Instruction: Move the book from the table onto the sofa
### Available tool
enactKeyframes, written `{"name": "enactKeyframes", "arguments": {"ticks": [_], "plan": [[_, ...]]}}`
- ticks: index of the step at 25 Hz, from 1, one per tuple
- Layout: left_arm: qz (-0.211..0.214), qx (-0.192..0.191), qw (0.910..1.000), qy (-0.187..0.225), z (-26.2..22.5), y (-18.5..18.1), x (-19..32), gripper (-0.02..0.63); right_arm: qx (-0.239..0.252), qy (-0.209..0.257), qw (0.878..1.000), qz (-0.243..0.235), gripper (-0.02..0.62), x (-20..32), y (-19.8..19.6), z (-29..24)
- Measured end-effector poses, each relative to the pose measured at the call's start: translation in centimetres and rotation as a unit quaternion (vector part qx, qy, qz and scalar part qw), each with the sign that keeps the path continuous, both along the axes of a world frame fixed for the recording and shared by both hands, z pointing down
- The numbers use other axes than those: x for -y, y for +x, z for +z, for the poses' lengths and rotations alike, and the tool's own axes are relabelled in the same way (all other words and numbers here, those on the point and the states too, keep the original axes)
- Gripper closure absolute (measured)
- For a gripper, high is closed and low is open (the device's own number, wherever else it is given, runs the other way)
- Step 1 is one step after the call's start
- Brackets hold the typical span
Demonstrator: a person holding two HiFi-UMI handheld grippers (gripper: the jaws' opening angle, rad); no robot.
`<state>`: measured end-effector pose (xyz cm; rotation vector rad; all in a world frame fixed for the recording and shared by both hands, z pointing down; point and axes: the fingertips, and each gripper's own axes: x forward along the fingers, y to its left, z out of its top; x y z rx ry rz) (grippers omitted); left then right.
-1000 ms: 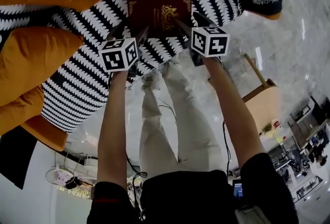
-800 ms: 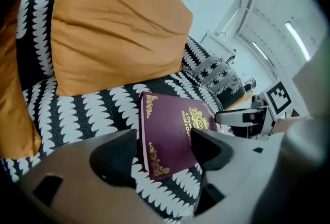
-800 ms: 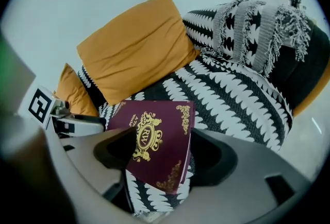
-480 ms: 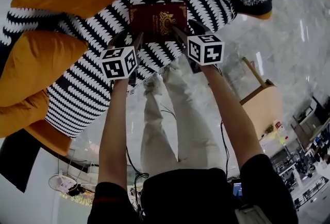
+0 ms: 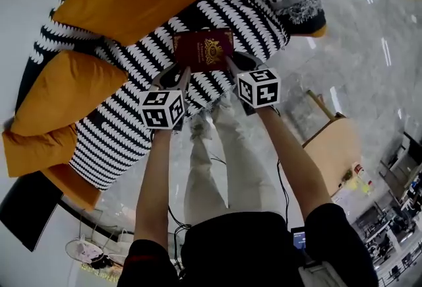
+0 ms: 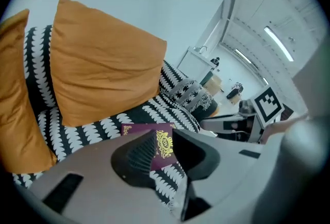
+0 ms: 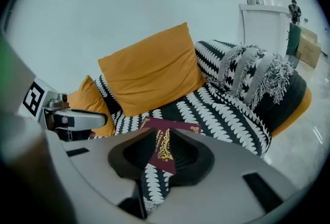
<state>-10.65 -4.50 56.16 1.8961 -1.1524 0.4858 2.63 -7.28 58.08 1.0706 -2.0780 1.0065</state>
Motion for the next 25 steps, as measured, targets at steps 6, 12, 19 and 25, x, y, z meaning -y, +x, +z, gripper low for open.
{"name": "enactKeyframes", "arguments": {"ticks": [6,12,19,25], "plan": [[0.003,0.009,0.9995,0.029,-5.6,0.5,-0.6,0.549,0.020,0.013,1.000,-0.005,0.551,-1.8,-1.1,-5.6],[0.022,0.007,0.9969,0.075,-12.3,1.3,-0.4,0.574,0.038,0.052,0.998,-0.014,0.577,-2.3,-1.7,-12.4],[0.037,0.003,0.9933,0.109,-18.6,1.9,-2.2,0.584,0.061,0.096,0.994,-0.001,0.578,-3.3,-1.2,-19.8],[0.042,-0.022,0.9885,0.143,-25.5,2.9,-4.5,0.584,0.074,0.137,0.987,-0.029,0.578,-5.1,-2.8,-26.7]]}}
